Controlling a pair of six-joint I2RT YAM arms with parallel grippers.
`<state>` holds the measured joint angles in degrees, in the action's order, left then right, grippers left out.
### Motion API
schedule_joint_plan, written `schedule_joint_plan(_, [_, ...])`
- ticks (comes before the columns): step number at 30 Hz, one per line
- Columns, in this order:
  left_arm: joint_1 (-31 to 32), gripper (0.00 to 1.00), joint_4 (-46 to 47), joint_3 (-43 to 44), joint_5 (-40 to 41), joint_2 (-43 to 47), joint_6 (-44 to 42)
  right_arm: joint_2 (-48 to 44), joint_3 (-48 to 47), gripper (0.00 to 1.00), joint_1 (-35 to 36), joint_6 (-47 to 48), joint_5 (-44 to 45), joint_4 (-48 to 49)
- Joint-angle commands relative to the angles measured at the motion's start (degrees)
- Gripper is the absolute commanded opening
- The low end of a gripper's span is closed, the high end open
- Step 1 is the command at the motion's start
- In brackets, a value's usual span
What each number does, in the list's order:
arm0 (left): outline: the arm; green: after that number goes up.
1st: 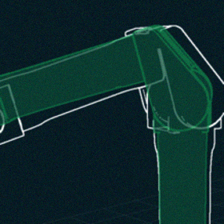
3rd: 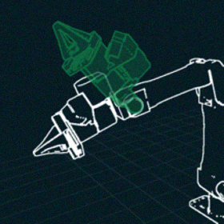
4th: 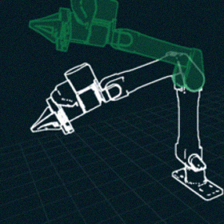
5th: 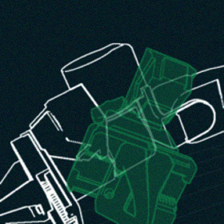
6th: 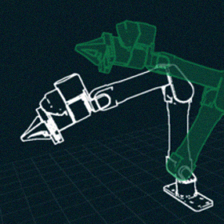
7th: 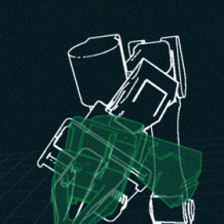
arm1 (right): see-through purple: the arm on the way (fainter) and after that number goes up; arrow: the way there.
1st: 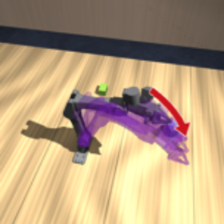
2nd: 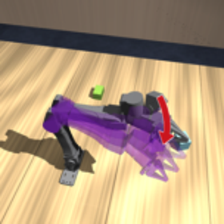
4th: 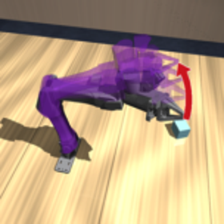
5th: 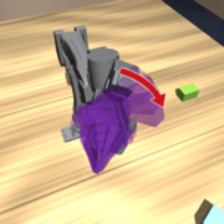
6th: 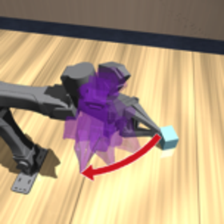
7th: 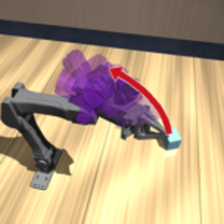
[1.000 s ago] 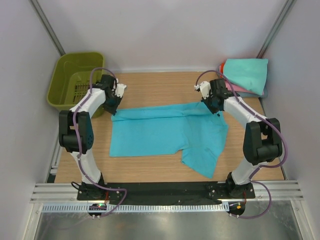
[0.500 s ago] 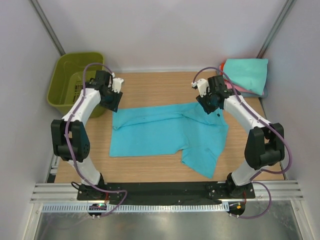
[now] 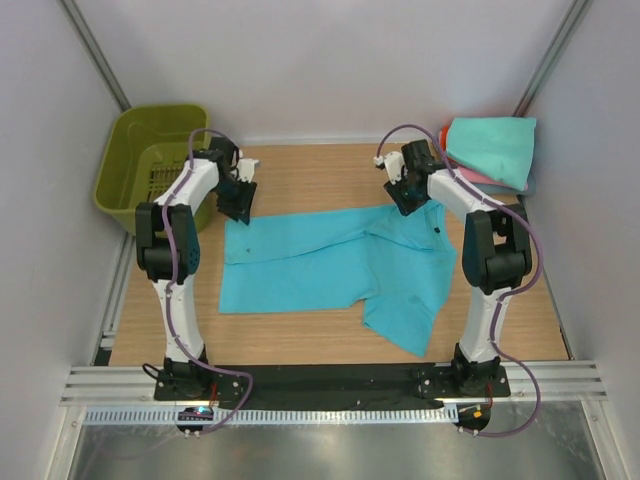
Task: Fold and stack the t-shirts
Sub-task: Fold the tshirt
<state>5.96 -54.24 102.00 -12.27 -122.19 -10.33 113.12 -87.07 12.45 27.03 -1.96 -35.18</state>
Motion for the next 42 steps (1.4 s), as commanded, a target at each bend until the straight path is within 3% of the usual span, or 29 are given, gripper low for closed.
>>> schedule_joint_plan(1, [-0.16,0.37,-1.31,-1.8,-2.67,3.19,1.01,-0.01,-3.72,0.35,-0.76,-1.27,-0.41,0.81])
schedule_joint_plan(26, [-0.16,0.36,-0.96,-6.9,-3.02,5.65,2.07,1.23,0.32,0.29,4.86,-1.45,-5.07,-3.23])
schedule_joint_plan(38, [-0.16,0.36,0.01,-8.13,-2.76,7.32,2.15,-17.39,12.97,0.28,7.85,-0.58,-9.38,-13.33])
schedule_joint_plan(42, [-0.16,0.36,0.36,-7.95,-2.76,6.97,2.33,-18.12,12.72,0.28,7.77,0.31,-7.28,-11.76])
